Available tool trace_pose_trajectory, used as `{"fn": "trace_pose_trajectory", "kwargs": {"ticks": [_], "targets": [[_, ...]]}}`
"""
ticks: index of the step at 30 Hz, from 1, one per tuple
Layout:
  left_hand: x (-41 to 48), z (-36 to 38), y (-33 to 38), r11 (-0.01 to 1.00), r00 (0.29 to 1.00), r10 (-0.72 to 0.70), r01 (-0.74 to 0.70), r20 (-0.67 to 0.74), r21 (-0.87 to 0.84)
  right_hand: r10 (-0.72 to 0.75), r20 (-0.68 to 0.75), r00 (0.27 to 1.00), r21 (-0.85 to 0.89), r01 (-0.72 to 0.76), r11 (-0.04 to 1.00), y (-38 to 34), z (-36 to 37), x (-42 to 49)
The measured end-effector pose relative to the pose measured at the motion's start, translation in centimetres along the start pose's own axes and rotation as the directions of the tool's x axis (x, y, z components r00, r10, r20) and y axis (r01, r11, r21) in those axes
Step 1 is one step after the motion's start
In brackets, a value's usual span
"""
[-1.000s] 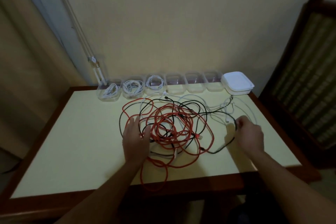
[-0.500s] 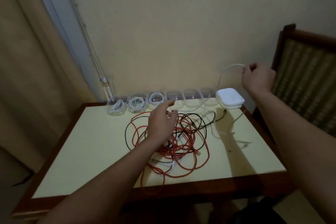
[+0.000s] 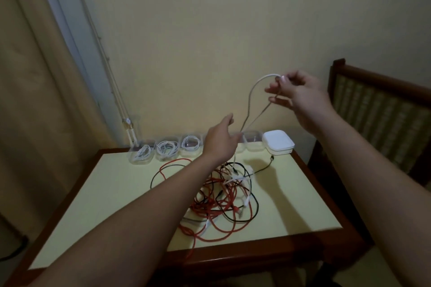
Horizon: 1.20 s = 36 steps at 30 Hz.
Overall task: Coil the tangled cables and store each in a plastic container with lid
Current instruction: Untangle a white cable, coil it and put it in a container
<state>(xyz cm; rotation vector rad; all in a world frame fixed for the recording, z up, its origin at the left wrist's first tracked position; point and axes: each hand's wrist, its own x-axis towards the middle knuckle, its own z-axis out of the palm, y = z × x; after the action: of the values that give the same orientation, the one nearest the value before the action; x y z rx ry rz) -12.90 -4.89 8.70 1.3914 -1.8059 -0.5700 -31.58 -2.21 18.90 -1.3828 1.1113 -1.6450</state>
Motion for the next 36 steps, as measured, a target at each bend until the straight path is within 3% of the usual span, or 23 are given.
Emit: {"fn": "trace_pose_trajectory", "kwargs": {"ticks": [5, 9, 11, 12, 13, 15, 17, 19, 22, 25, 28, 33, 36], "targets": [[2.2, 0.4, 2.1, 0.999, 0.999, 0.032, -0.032, 0.033, 0.007, 0.054, 0.103, 0.993, 0.05, -0.059, 0.997, 0.3, -1.7, -1.7], [2.7, 0.1, 3.4, 0.982, 0.964, 0.109, -0.142, 0.243, 0.125, 0.058, 0.104, 0.993, 0.048, -0.064, 0.997, 0.7, -2.9, -2.1], [2.8, 0.1, 3.4, 0.975, 0.946, 0.097, -0.153, 0.31, 0.16, 0.07, 0.076, 0.995, 0.007, -0.071, 0.997, 1.0, -3.5, -1.9], [2.7, 0.0, 3.3, 0.973, 0.948, 0.1, -0.156, 0.301, 0.17, 0.069, 0.06, 0.996, -0.094, -0.064, 0.994, 1.2, -3.9, -1.8], [2.8, -0.2, 3.2, 0.973, 0.959, 0.107, -0.155, 0.261, 0.171, 0.053, 0.045, 0.998, -0.279, -0.039, 0.96, 1.5, -4.2, -1.5], [3.3, -1.1, 3.2, 0.975, 0.979, 0.141, -0.163, 0.145, 0.152, 0.058, 0.031, 0.998, -0.684, -0.021, 0.729, 1.7, -4.6, -1.2], [4.0, -2.3, 3.6, 0.953, 0.977, 0.209, -0.213, 0.043, 0.217, 0.107, 0.008, 0.994, -0.873, -0.046, 0.485, 2.0, -4.5, -1.1], [4.6, -3.5, 4.6, 0.883, 0.95, 0.313, -0.294, 0.007, 0.365, 0.032, 0.013, 0.999, -0.915, -0.001, 0.404, 2.1, -3.5, -1.1], [5.1, -4.6, 6.7, 0.756, 0.893, 0.444, -0.417, 0.073, 0.505, -0.15, 0.108, 0.983, -0.933, 0.153, 0.326, 2.4, -1.6, -1.0], [5.2, -4.4, 7.8, 0.654, 0.849, 0.504, -0.497, 0.161, 0.571, -0.127, 0.175, 0.976, -0.938, 0.205, 0.281, 2.1, -0.1, -0.9], [4.6, -3.6, 7.2, 0.613, 0.829, 0.522, -0.527, 0.198, 0.589, -0.163, 0.239, 0.957, -0.958, 0.26, 0.12, 2.4, 0.3, -1.3], [3.2, -0.8, 4.0, 0.785, 0.878, 0.468, -0.466, 0.103, 0.409, -0.288, 0.192, 0.938, -0.942, 0.258, 0.215, 3.3, -0.4, -2.2], [2.4, 1.4, 0.3, 0.871, 0.953, 0.258, -0.301, 0.161, 0.389, -0.333, 0.122, 0.935, -0.912, 0.238, 0.335, 3.6, -1.2, -2.7]]}}
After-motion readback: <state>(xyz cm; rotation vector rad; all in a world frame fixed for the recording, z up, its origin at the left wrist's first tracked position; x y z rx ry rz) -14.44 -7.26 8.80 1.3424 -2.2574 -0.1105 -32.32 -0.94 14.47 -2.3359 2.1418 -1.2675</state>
